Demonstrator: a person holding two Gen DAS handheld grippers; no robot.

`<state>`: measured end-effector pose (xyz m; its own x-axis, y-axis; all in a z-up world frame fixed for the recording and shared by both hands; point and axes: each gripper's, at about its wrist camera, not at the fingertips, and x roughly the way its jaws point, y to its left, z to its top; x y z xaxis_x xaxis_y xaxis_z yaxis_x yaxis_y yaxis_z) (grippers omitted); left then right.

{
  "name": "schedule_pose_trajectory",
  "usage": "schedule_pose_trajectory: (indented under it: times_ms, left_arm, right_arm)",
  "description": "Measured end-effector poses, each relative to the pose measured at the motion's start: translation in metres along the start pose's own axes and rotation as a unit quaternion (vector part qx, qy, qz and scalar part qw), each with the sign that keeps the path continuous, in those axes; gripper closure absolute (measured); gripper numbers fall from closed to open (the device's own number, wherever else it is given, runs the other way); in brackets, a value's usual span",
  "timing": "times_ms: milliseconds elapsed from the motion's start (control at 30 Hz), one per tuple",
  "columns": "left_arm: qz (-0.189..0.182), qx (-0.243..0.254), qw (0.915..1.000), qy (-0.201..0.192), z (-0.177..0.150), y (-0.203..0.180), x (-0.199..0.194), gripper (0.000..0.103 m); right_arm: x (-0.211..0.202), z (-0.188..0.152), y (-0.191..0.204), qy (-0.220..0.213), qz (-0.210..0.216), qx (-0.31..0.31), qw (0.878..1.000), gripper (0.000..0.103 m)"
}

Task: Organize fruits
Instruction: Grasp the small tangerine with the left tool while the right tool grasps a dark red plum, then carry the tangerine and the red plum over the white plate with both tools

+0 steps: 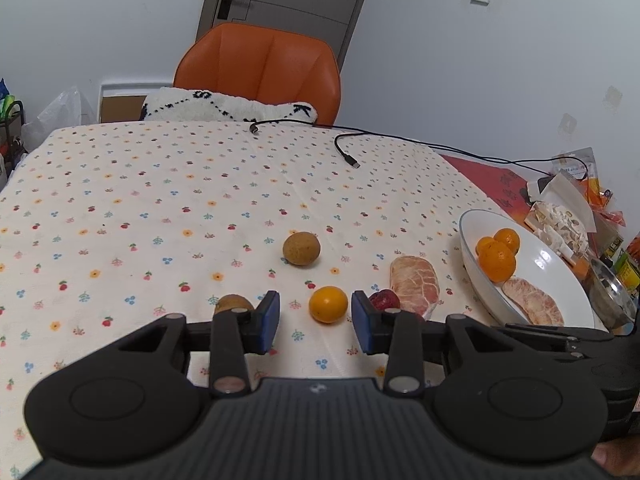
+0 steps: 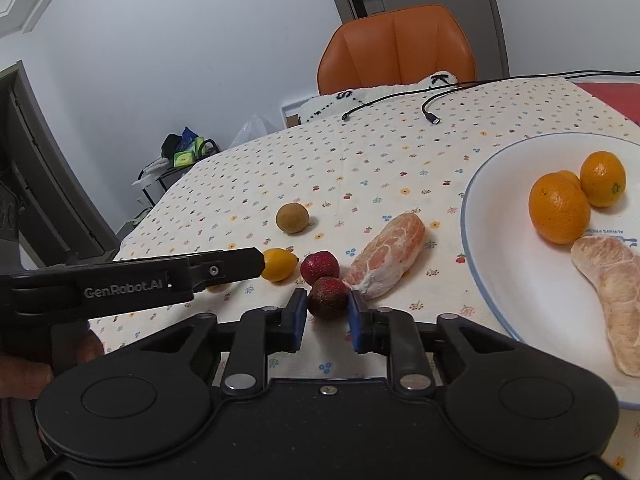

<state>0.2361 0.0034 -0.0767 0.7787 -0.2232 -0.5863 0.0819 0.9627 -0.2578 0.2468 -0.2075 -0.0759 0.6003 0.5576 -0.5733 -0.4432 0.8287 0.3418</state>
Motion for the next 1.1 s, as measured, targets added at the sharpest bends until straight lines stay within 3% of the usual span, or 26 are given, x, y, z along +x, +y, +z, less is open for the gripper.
schedule_pose_trajectory:
  times_ms: [533,600,1100]
  left_arm:
    - [0.001,0.005,0.9999,0.011,0.001,-0.008,0.026,0.065]
    - [0.004,0.002,0.9999,0.011,0.001,-0.008,0.026,0.081]
    - [-0.007,0.018,0.9994,-0.029,0.007,-0.035,-0.015,0.081]
  right_arm:
    - [-0.025,0.004,-0.01,-0.024,-0.007,0.008,1.0,0.083]
    - [-0.028,0.005,-0.01,-0.027,-0.007,0.007,1.0,0.083]
    - [-0.061,0.007,-0.021,-0.068,-0.023,0.018,0.997,0.083]
